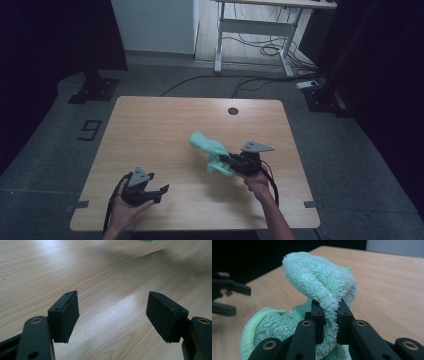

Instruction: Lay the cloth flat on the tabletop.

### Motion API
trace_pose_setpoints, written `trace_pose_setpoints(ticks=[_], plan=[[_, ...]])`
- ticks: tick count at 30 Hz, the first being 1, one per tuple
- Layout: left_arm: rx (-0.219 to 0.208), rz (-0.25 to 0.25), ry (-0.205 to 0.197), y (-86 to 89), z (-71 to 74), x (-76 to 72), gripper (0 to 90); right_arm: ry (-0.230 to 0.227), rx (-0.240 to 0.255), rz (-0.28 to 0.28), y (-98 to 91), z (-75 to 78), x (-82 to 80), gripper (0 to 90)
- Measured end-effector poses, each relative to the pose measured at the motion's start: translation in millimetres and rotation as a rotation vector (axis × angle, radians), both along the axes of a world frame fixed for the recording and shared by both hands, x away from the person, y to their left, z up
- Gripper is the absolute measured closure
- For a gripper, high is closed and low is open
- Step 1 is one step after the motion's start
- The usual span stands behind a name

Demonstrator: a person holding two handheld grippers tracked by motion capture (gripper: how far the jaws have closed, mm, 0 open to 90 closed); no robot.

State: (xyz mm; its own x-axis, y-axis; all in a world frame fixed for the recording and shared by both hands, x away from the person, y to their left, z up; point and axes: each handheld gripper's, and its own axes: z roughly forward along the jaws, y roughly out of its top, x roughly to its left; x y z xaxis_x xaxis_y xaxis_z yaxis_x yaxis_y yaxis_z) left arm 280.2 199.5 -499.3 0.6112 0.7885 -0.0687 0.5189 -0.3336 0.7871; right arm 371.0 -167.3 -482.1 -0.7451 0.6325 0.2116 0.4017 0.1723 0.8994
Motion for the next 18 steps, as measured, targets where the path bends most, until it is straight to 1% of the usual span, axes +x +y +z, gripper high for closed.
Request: trace_pose_setpoints(ticks=[5,7,9,10,11,12,13,14,15,16,17,18], plan=[[-0.002,0.0,0.002,-0.1,-0.5,0.7,26.3,0.016,-0.061,0.001,21.1,-19.6,-4.2,78.8],[-0.002,0.0,0.003,0.1,-0.7,1.1,26.3,0.025,-0.073,0.005,25.8,-25.5,-3.8,77.7],[-0.001,0.0,0.005,0.5,-1.1,1.5,26.3,0.035,-0.085,0.002,30.7,-31.1,-4.0,74.3],[-0.002,0.0,0.006,0.6,-1.2,1.8,26.3,0.04,-0.099,0.004,35.6,-35.5,-5.1,64.5],[-0.001,0.0,0.006,0.8,-1.3,2.0,26.3,0.04,-0.099,0.004,35.6,-35.5,-5.1,64.5],[0.0,0.0,0.005,0.9,-1.3,2.1,26.3,0.045,-0.109,0.005,38.1,-37.3,-5.9,54.3],[-0.001,-0.001,0.005,1.0,-1.3,2.2,26.3,0.052,-0.134,-0.007,41.8,-39.7,-9.0,36.2],[-0.001,-0.001,0.005,1.1,-1.2,2.1,26.3,0.052,-0.134,-0.007,41.8,-39.7,-9.0,36.2],[-0.002,0.0,0.004,1.3,-1.1,2.1,26.3,0.044,-0.138,-0.013,41.7,-39.7,-11.6,31.4],[-0.003,0.001,0.005,1.5,-1.0,2.0,26.3,0.043,-0.101,-0.007,36.1,-36.3,-16.5,27.9],[-0.004,0.003,0.005,1.8,-1.0,2.1,26.3,0.043,-0.101,-0.007,36.1,-36.3,-16.5,27.9],[-0.004,0.004,0.005,1.9,-1.1,2.2,26.3,0.042,-0.08,-0.005,31.7,-33.6,-18.8,26.6]])
